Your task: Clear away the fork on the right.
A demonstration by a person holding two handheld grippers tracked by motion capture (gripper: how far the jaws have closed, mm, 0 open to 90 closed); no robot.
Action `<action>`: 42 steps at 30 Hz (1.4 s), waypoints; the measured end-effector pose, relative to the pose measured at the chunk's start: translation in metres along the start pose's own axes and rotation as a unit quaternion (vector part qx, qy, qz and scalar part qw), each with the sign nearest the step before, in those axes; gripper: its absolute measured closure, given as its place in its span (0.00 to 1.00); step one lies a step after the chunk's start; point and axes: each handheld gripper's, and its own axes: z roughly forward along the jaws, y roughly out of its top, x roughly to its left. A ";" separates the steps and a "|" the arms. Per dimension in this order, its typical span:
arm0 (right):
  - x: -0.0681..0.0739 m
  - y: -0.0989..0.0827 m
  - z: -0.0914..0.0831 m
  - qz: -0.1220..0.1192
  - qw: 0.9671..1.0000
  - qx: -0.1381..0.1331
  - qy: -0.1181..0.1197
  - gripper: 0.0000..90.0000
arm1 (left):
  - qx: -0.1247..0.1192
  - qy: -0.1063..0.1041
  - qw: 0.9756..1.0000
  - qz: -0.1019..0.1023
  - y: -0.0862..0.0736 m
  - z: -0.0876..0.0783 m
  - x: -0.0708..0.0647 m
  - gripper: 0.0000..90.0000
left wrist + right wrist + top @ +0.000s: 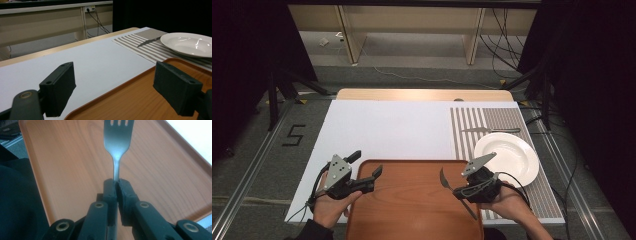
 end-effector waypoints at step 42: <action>-0.001 0.011 0.060 0.026 0.990 0.136 -0.001 0.95 | 0.001 -0.001 1.000 -0.001 0.000 0.000 0.000 0.19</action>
